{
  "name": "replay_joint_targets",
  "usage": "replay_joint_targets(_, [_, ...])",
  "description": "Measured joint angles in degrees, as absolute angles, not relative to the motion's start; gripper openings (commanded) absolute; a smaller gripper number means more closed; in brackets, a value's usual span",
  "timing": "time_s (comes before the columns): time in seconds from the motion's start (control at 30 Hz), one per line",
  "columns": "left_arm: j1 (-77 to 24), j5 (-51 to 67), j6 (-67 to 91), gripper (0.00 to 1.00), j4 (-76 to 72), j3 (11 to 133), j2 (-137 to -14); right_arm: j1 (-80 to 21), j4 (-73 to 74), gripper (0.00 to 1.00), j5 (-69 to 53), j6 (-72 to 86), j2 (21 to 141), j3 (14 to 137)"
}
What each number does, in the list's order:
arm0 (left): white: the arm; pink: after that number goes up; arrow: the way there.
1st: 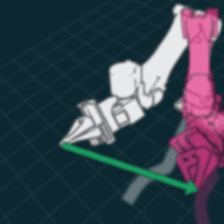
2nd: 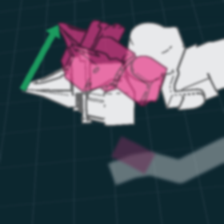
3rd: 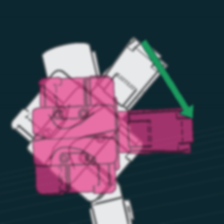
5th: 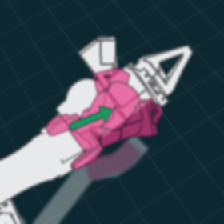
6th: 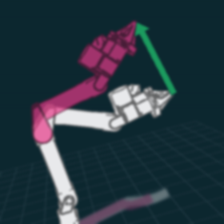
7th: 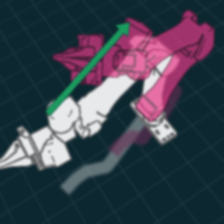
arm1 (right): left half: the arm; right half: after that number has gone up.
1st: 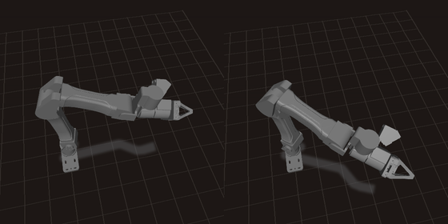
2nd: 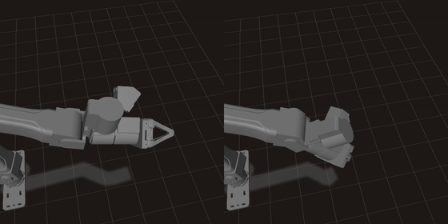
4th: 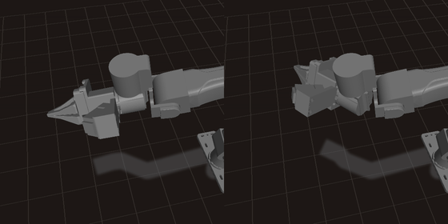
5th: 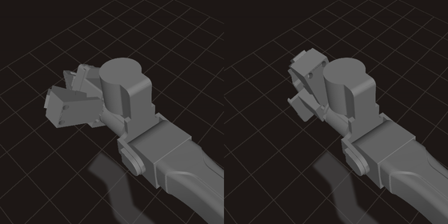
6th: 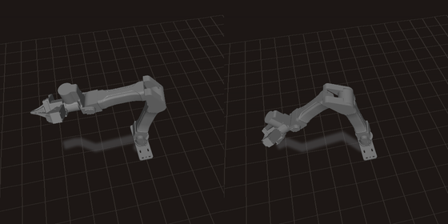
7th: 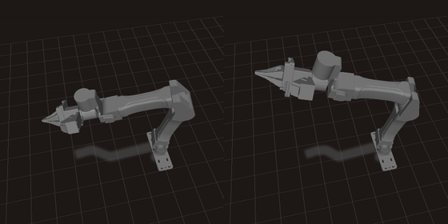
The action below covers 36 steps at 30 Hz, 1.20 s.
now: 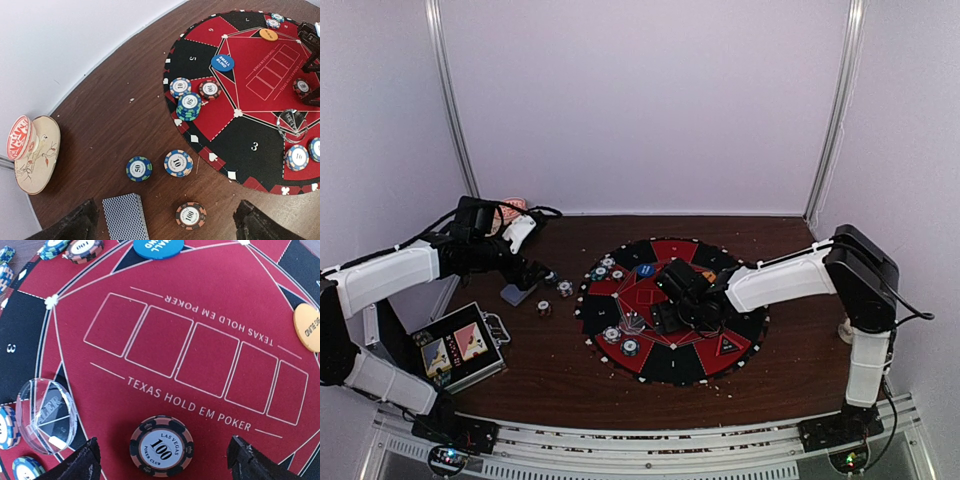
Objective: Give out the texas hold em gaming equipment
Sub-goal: Pick up the pile of poker chips from the poker table mat.
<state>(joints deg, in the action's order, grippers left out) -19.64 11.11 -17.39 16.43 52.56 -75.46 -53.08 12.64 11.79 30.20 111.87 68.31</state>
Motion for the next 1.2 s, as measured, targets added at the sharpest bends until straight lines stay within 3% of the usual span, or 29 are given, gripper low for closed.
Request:
replay_joint_targets(0.63, [-19.6,11.1,-17.3,0.98,16.3,52.1,-75.4,-53.1,12.1,0.61,12.5,30.4,113.6,68.3])
replay_joint_targets(1.2, [-19.6,11.1,-17.3,0.98,16.3,52.1,-75.4,-54.5,13.1,0.55,14.2,30.1,116.4,72.1])
